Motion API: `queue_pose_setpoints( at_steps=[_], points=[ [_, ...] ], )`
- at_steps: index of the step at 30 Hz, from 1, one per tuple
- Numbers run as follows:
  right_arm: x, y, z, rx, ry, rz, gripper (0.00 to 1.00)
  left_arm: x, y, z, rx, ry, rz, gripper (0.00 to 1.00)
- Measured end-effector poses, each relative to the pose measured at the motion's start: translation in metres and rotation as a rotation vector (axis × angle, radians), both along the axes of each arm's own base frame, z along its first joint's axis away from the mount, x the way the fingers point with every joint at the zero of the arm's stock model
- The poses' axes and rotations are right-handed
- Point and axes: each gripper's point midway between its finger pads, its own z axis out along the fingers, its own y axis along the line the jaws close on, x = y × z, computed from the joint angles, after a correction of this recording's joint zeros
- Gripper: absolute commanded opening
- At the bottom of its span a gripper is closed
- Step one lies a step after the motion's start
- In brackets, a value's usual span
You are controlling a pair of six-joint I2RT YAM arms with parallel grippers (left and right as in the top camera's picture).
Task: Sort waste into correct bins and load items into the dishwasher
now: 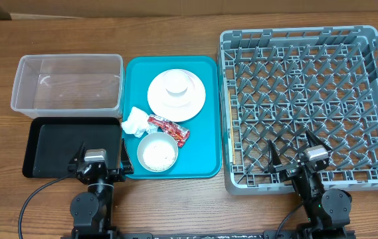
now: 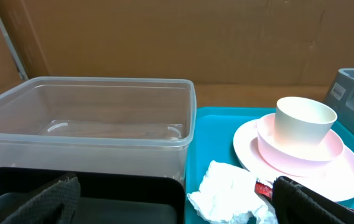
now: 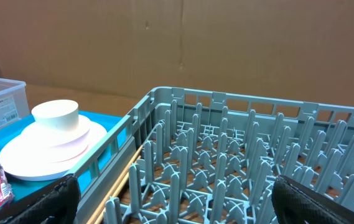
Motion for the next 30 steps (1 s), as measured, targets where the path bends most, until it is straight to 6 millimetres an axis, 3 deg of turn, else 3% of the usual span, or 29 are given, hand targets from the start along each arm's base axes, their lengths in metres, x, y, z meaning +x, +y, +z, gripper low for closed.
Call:
queue_pose_setpoints(
  at_steps=[30],
  points=[
    [0.0,-0.0001,0.0,0.0,0.0,0.0,1.0,0.0002,-0.0037,-0.0001,-0.014,0.0,-0.02,1.0]
  ],
)
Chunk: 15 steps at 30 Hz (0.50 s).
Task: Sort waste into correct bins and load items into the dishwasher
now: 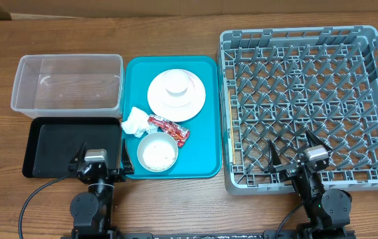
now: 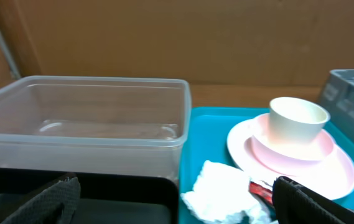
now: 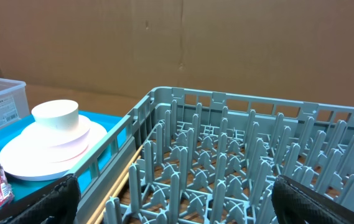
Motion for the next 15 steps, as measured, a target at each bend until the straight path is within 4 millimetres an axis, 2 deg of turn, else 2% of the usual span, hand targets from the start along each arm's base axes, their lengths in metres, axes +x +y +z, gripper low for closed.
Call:
queue_pose_setpoints(
  at_steps=[6,12,15],
  points=[
    [0.0,0.0,0.0,0.0,0.0,0.0,1.0,0.001,-0.009,0.004,-0.144,-0.017,-0.039,1.0],
    [0.0,0.0,0.0,0.0,0.0,0.0,1.0,-0.003,-0.038,0.024,-0.328,-0.047,-0.199,1.0],
    [0.0,0.0,0.0,0.0,0.001,0.0,1.0,-0.011,-0.046,0.046,-0.415,-0.044,-0.246,1.0]
  ],
)
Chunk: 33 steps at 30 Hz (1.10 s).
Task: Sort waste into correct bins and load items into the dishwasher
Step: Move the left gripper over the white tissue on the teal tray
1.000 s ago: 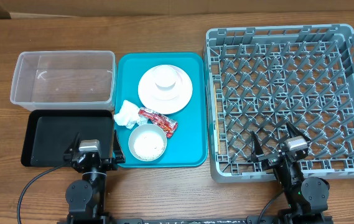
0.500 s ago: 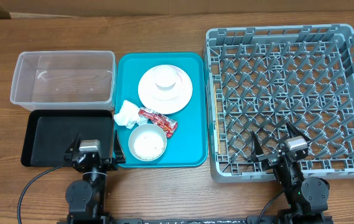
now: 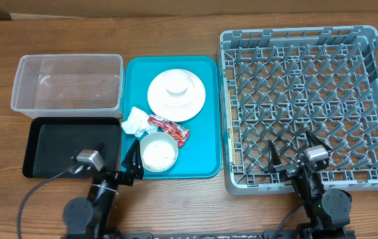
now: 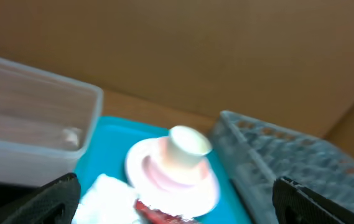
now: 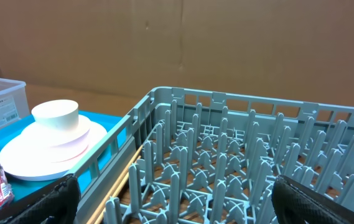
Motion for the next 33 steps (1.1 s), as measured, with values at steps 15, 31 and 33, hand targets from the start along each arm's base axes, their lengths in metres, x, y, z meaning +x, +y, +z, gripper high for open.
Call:
queue_pose_setpoints(
  at_steps=[15,31,33],
  points=[
    [0.0,0.0,0.0,0.0,0.0,0.0,1.0,-0.013,-0.039,0.102,0.055,0.692,-0.293,1.0],
    [0.0,0.0,0.0,0.0,-0.001,0.0,1.0,0.039,-0.03,-0.001,0.089,1.357,-0.378,0.04],
    [0.0,0.0,0.0,0.0,-0.001,0.0,1.0,0.041,-0.027,-0.01,0.106,1.387,-0.367,0.04]
  ],
)
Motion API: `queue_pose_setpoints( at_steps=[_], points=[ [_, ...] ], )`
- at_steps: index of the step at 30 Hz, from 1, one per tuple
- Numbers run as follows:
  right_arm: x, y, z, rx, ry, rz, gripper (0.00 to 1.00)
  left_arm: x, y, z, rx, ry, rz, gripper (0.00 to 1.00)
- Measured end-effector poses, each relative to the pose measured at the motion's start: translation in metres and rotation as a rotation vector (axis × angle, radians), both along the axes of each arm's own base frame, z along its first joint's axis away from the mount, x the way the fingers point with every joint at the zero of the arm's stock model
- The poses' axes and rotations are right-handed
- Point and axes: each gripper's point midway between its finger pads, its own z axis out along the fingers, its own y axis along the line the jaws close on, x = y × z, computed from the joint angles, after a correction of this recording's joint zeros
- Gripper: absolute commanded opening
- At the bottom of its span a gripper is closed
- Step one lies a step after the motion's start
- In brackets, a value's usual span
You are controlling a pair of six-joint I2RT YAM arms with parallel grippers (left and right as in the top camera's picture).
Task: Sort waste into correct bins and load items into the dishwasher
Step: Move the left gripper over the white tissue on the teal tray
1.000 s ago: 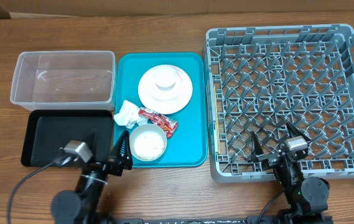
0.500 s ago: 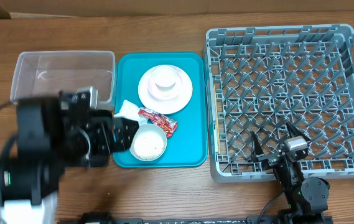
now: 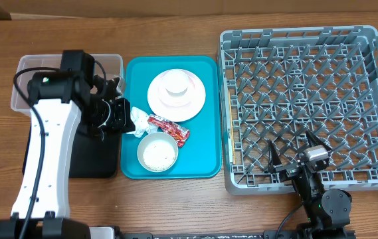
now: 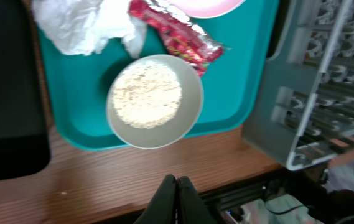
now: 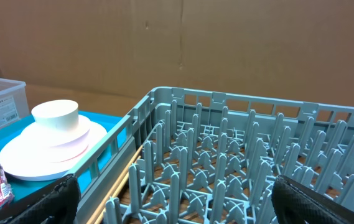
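Note:
A crumpled white tissue, a red wrapper and a bowl of pale crumbs lie on the teal tray. A white plate with an upturned cup sits at the tray's far end. My left gripper hangs raised just left of the tissue, pointing down, shut on nothing. The right gripper rests open at the near edge of the grey dish rack.
A clear plastic bin stands at the far left, with a black tray in front of it, partly under my left arm. A pale wooden stick lies along the rack's left wall.
The left arm was low at the table's near edge with its gripper open. Now it is raised over the black tray beside the tissue, facing down, fingers shut. The right arm is unchanged.
Both arms first rested open at the near edge, the left facing the clear bin. The left view then shifted slightly, then turned right toward the plate and rack. Now the left arm is up beside the tissue and shut. Nothing on the tray has moved.

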Motion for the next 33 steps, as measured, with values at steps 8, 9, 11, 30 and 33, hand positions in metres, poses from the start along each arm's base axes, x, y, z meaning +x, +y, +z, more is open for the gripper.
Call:
queue_pose_setpoints(
  at_steps=[8,9,11,30,33],
  points=[
    [0.0,0.0,0.0,0.0,0.0,0.0,1.0,0.005,0.019,-0.012,0.194,-0.01,-0.006,0.04],
    [0.0,0.0,0.0,0.0,0.0,0.0,1.0,0.008,0.018,-0.013,0.215,-0.022,-0.01,0.04],
    [0.0,0.0,0.0,0.0,0.0,0.0,1.0,0.013,0.018,-0.013,0.244,-0.045,-0.014,0.06],
    [0.0,0.0,0.0,0.0,0.0,0.0,1.0,0.042,0.016,-0.064,0.364,-0.142,-0.014,0.39],
    [0.0,0.0,0.0,0.0,0.0,0.0,1.0,0.046,0.016,-0.076,0.368,-0.13,-0.016,0.39]
  ],
)
